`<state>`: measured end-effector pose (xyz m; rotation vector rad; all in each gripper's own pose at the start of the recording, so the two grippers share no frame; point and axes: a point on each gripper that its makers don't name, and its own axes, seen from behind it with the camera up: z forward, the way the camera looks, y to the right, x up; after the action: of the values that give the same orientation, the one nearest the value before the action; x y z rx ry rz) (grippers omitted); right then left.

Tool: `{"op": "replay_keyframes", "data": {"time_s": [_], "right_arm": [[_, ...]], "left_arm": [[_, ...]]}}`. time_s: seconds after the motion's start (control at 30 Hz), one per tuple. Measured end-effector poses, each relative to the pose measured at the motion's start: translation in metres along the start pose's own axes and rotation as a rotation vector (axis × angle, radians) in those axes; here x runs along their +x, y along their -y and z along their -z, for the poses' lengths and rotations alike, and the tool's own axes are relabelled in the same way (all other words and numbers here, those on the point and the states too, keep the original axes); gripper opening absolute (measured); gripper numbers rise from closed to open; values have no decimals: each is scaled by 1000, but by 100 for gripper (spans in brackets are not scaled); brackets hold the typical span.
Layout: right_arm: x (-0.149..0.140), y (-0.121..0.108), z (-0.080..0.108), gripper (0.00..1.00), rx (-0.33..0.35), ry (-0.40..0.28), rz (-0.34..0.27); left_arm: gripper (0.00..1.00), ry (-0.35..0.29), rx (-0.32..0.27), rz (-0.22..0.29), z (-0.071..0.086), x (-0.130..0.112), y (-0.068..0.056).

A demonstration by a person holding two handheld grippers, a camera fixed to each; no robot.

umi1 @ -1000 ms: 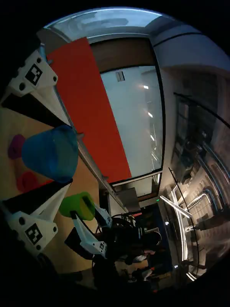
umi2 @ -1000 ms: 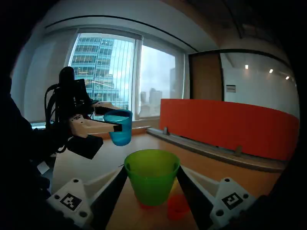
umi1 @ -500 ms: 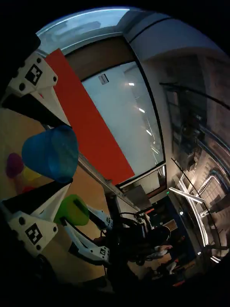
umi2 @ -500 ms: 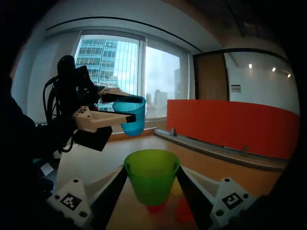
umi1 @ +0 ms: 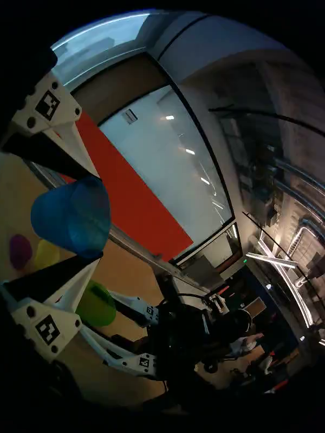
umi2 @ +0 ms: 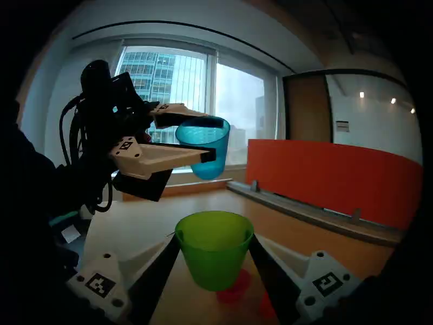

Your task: Pour water

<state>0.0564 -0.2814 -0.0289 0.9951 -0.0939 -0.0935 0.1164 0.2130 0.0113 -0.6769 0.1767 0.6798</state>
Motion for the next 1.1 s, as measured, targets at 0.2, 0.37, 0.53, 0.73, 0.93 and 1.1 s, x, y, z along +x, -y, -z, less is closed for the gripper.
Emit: {"op": "replay_keyframes", "data": {"time_s": [0.2,0.37,0.53,0.73,0.93,1.1], "right_arm": [[-1,4,-5,91,14,0,3],[0,8,-9,91,26,-2,0],[0,11,-12,90,36,-4,0],[-1,15,-15,91,47,-7,-1],[1,16,-17,90,55,-10,0],[3,16,-17,91,58,-15,-1]], "left_arm": [[89,1,3,-57,-1,7,1],[89,3,6,-94,-1,12,2],[89,5,10,-133,-1,17,5],[89,7,13,-177,-2,21,4],[89,10,11,-213,-5,22,2],[89,13,15,-244,-7,23,2]]}}
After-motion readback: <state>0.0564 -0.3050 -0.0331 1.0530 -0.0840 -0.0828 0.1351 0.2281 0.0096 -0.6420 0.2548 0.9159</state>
